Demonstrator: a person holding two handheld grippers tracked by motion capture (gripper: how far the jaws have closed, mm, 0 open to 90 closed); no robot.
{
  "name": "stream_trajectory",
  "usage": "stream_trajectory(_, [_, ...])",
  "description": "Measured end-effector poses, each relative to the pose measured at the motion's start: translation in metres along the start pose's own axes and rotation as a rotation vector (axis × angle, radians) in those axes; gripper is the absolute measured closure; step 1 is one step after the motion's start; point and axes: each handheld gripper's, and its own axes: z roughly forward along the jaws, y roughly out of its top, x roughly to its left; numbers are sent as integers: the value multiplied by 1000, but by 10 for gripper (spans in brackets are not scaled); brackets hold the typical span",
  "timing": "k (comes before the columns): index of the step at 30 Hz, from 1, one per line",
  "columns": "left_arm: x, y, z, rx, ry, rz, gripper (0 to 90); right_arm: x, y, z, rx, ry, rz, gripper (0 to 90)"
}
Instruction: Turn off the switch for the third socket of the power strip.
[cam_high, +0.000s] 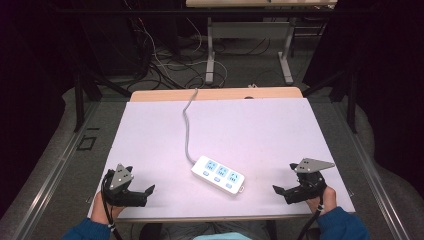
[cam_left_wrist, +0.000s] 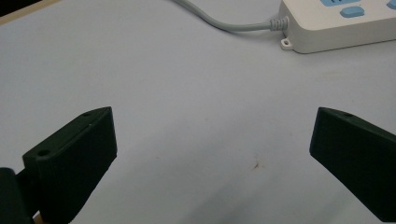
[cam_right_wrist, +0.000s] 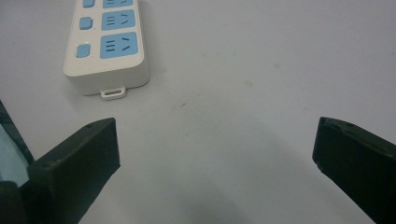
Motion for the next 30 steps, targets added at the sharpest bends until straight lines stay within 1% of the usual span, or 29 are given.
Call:
stream_trajectory(3, [0, 0, 0, 0, 0, 0, 6, 0, 0, 1, -7, -3, 4, 1])
stream_trajectory(4, [1, 0, 0, 8, -1, 5, 6, 0, 0, 1, -12, -1, 0, 1])
stream_trajectory(8, [1, 0, 1, 7, 2, 4, 6, -1, 1, 1, -10, -2, -4, 0])
stream_trajectory(9, [1, 0, 1, 16, -1, 7, 6, 0, 1, 1, -3, -4, 9, 0])
stream_trajectory(12, [1, 0, 2, 19, -3, 12, 6, 0, 2, 1, -6, -6, 18, 0])
stream_trajectory(13, [1, 0, 2, 19, -3, 12, 6, 0, 2, 1, -6, -6, 18, 0])
stream_trajectory(14, [1, 0, 2, 19, -2, 12, 6, -1, 3, 1, -12, -5, 5, 0])
stream_trajectory(15, [1, 0, 1, 20, 2, 12, 6, 0, 3, 1, -17, -10, 8, 0])
stream_trajectory(16, [1, 0, 1, 20, 1, 11, 6, 0, 4, 1, -1, -5, 20, 1])
stream_trajectory(19, [1, 0, 2, 20, 1, 12, 6, 1, 6, 2, -4, -1, 12, 1])
stream_trajectory(20, [1, 0, 2, 23, -2, 13, 6, 1, 6, 3, -10, -8, 6, 1])
stream_trajectory(21, [1, 0, 2, 23, -2, 13, 6, 2, 7, 3, -14, -6, 15, 2])
stream_trajectory(22, [1, 0, 2, 20, 0, 13, 5, 2, 7, 3, -13, -3, 14, 2])
stream_trajectory(25, [1, 0, 2, 18, 2, 12, 5, 2, 9, 4, -9, -3, 1, 4])
stream_trajectory(26, [0, 0, 3, 19, 2, 13, 5, 2, 10, 3, 9, -6, 1, 7])
stream_trajectory(27, [1, 0, 2, 25, -2, 13, 5, 2, 10, 5, -9, -10, 0, 7])
stream_trajectory(30, [1, 0, 3, 20, 1, 14, 5, 3, 11, 5, -5, -4, 7, 8])
